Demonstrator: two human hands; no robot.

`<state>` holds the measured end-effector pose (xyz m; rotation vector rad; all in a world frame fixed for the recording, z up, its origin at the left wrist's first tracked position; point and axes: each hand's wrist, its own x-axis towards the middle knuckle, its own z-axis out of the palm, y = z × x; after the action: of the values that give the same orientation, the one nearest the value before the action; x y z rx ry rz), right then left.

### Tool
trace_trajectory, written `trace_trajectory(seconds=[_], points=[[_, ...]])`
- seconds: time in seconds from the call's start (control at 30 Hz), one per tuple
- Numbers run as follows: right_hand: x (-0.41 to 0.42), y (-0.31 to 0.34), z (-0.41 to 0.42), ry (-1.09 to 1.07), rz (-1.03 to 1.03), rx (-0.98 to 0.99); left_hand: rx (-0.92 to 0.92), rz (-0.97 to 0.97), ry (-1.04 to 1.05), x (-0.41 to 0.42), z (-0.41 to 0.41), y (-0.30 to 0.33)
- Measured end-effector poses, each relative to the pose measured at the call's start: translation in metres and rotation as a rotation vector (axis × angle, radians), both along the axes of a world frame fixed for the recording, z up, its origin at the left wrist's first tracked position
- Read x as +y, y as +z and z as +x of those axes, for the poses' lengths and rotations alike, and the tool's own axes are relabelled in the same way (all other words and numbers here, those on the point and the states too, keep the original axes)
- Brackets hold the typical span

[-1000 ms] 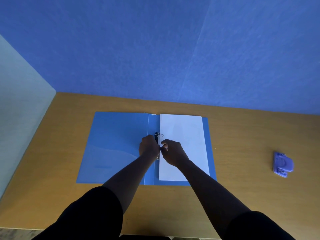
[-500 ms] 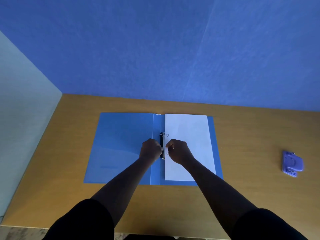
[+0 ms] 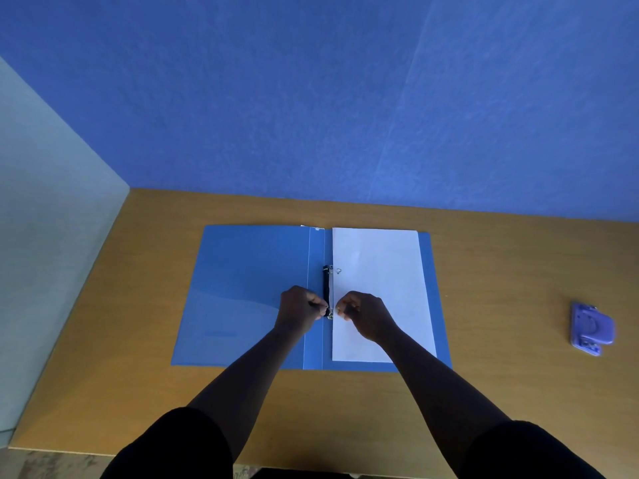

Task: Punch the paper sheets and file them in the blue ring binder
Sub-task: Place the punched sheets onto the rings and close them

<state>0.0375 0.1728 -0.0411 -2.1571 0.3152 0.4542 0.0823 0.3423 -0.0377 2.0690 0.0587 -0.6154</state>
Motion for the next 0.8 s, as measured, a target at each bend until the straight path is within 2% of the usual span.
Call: trace_trajectory(seconds=[0.43,0.67,0.8], points=[[0.013,-0.010,-0.002,-0.110,-0.059,-0.057,-0.125,0.136,-0.022,-0.015,-0.006,0.000],[0.019,-0.015,0.002,-0.094,-0.129,-0.033,-0.143,0.208,0.001,-0.023,-0.010,-0.004],[0.014,-0.011,0.005,-0.029,-0.130,-0.030,-0.129,0.160,0.005,-0.023,-0.008,-0.001]])
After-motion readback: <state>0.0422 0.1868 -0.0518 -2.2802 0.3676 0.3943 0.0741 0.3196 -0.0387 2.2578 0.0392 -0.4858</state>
